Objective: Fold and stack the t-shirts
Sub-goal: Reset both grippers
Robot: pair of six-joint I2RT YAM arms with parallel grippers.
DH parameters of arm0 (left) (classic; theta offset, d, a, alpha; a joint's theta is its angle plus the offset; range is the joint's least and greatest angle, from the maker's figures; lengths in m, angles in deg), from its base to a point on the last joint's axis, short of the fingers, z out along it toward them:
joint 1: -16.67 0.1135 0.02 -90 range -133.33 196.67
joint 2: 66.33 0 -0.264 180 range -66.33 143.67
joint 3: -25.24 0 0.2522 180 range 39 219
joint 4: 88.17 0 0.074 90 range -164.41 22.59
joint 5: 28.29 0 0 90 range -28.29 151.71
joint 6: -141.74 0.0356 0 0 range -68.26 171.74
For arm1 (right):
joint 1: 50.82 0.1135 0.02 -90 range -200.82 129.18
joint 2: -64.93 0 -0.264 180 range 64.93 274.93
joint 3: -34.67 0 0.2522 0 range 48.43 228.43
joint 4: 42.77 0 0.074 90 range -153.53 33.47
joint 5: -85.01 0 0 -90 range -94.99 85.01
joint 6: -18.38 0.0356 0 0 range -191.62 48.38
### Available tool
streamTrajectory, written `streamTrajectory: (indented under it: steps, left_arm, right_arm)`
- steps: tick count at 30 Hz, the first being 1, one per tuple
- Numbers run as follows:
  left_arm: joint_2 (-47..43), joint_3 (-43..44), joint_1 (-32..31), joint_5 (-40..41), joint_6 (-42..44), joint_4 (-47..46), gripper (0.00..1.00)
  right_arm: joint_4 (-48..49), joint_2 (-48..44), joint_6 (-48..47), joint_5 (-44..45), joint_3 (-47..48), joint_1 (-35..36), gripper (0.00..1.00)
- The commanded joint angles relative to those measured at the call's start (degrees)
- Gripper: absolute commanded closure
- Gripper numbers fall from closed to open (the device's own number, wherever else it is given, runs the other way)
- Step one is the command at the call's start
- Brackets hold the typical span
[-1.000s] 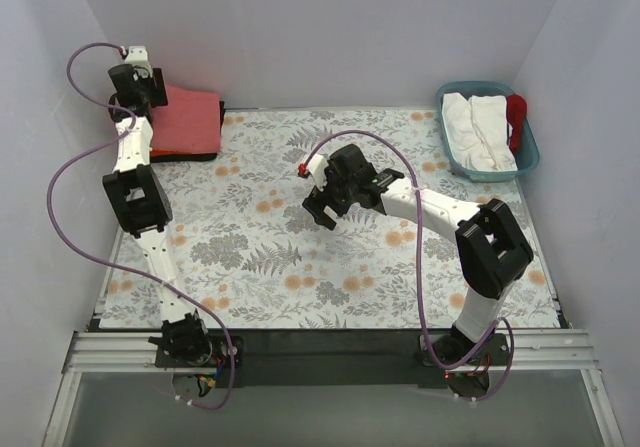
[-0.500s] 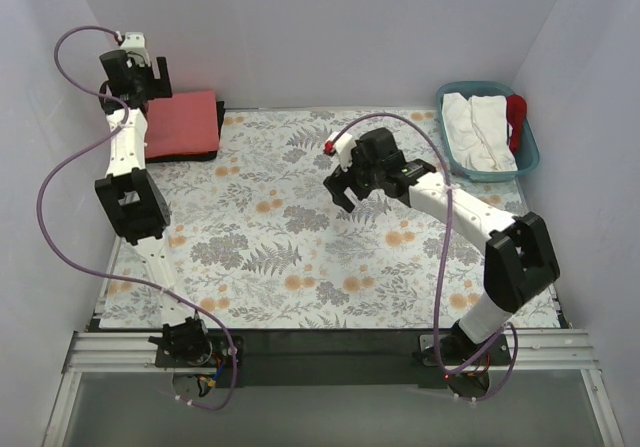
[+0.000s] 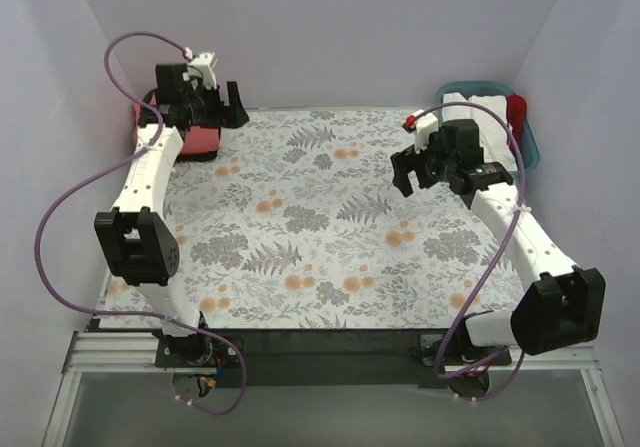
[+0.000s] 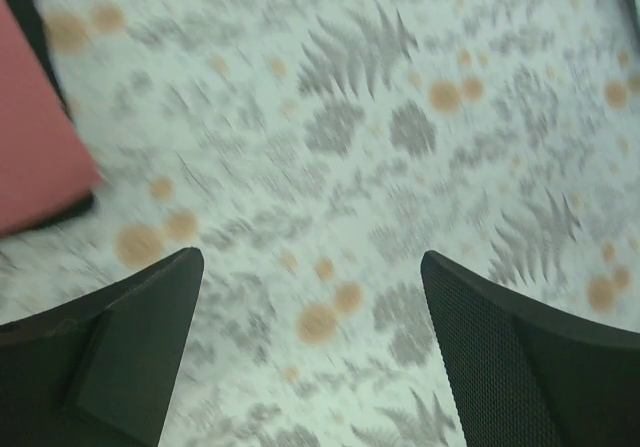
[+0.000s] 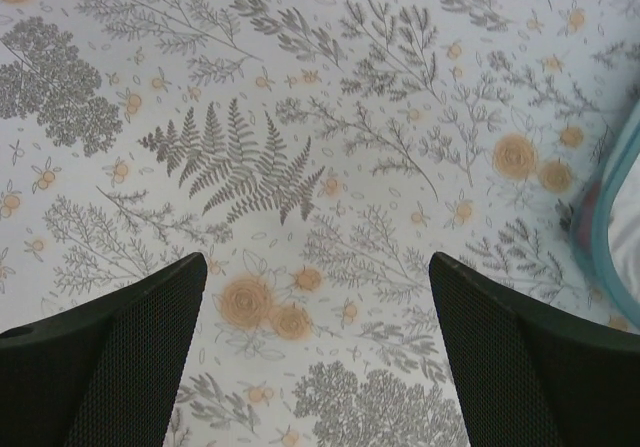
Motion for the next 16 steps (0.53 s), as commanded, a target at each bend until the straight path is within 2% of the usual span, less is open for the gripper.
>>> streamTrajectory:
  steps: [1, 2, 9, 13, 16]
  left_arm:
    - [-7.72, -12.52, -2.22, -3.34, -4.17, 1.83, 0.09]
    - [-11.23, -18.29, -2.75, -2.81, -5.04, 1.04, 0.09]
    - [-25.22, -39.58, -4.69, -1.85, -4.17, -1.68, 0.09]
    - [-30.24, -44.53, -5.04, -2.28, -4.25, -3.28, 0.08]
    - [-31.47, -44.11, -5.31, -2.8, -4.78, -2.66, 0.08]
  right_arm:
    - [-6.06, -4.17, 2.28, -2.49, -1.83, -2.07, 0.02]
    - [-6.76, -4.78, 2.63, -2.23, -2.53, -2.34, 0.02]
    - [-9.58, -11.81, 3.34, 0.85, -12.19, -3.48, 0.02]
    - [-10.46, -14.19, 4.3, 0.68, -15.28, -3.92, 0.01]
    - [-11.51, -14.72, 4.66, -1.25, -15.01, -5.32, 0.02]
